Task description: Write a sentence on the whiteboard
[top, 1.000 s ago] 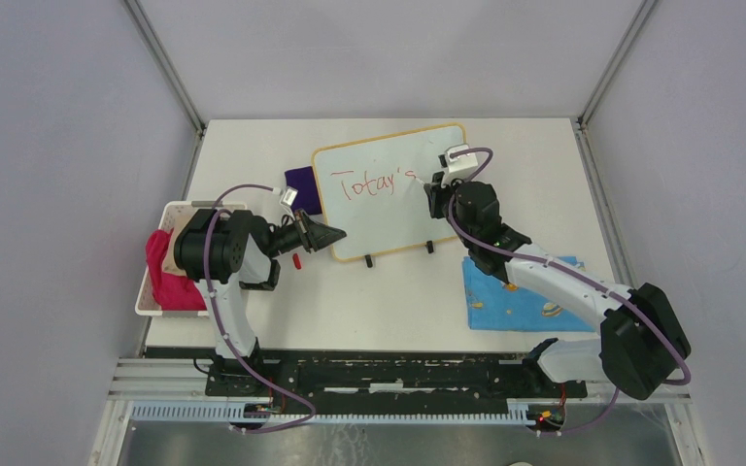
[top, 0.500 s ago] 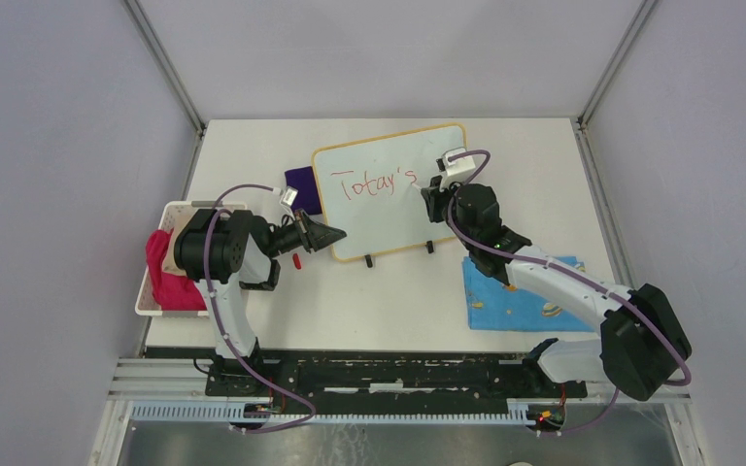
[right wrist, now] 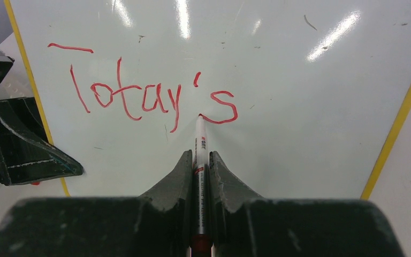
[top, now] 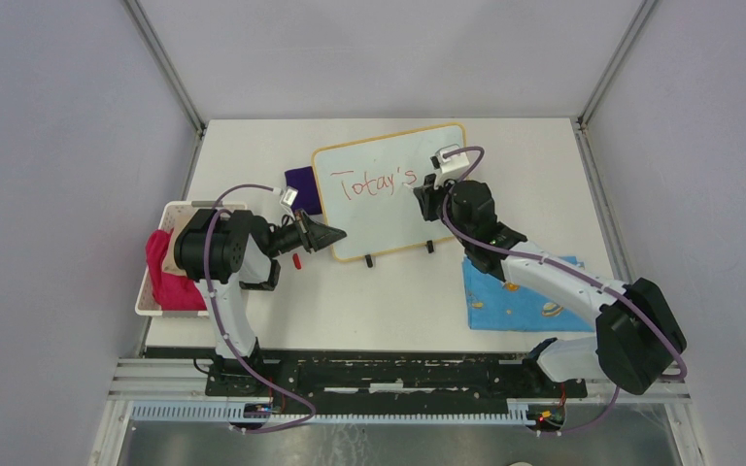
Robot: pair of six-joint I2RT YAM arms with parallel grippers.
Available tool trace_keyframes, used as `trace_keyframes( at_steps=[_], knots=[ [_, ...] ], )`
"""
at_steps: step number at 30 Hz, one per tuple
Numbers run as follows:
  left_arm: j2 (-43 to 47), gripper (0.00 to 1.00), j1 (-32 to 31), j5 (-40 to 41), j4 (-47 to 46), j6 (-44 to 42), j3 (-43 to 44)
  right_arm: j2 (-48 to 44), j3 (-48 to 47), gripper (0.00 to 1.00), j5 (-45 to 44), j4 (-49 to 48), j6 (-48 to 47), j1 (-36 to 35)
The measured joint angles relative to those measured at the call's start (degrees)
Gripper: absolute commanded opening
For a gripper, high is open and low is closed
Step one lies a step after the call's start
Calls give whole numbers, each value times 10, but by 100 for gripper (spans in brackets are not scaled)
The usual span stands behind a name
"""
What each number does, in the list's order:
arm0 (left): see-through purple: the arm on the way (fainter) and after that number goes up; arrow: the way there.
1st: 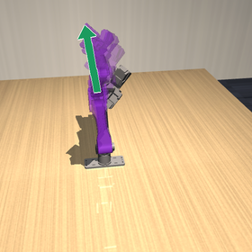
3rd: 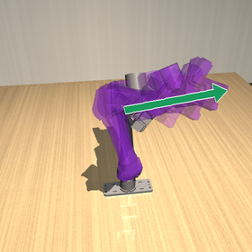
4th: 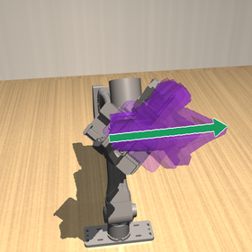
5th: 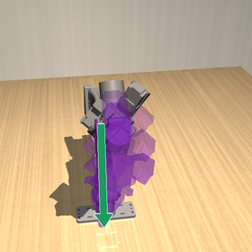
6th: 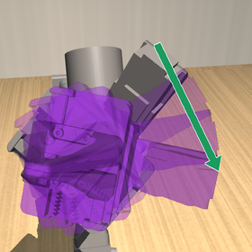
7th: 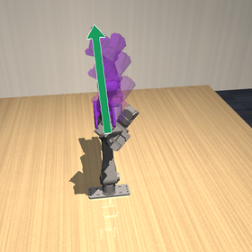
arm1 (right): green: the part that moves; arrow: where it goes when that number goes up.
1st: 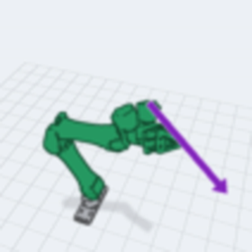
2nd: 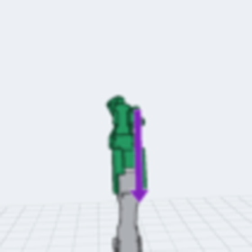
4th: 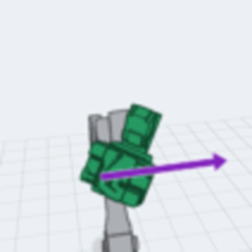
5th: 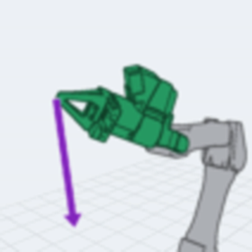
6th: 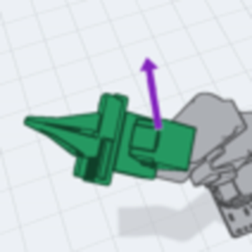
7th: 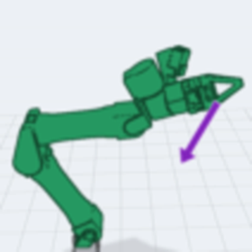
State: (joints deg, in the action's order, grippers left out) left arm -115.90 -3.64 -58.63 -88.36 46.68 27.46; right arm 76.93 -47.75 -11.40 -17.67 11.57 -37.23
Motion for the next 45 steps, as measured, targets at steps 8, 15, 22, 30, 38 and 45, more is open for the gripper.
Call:
trace_keyframes(
  at_steps=[8,15,22,30,38,45],
  knots=[
    [0,2,0,0,0,0,0,-9,-1,0,4,6,3,-2],
    [0,2,0,0,0,0,0,-103,38,0,-50,-1,-47,-99],
    [0,2,0,0,0,0,0,-112,102,0,-119,-16,-116,-198],
    [0,2,0,0,0,0,0,-36,105,0,-183,-51,-144,-261],
    [0,2,0,0,0,0,0,16,86,0,-214,-104,-141,-260],
    [0,2,0,0,0,0,0,61,43,0,-196,-120,-130,-260]
  ],
)
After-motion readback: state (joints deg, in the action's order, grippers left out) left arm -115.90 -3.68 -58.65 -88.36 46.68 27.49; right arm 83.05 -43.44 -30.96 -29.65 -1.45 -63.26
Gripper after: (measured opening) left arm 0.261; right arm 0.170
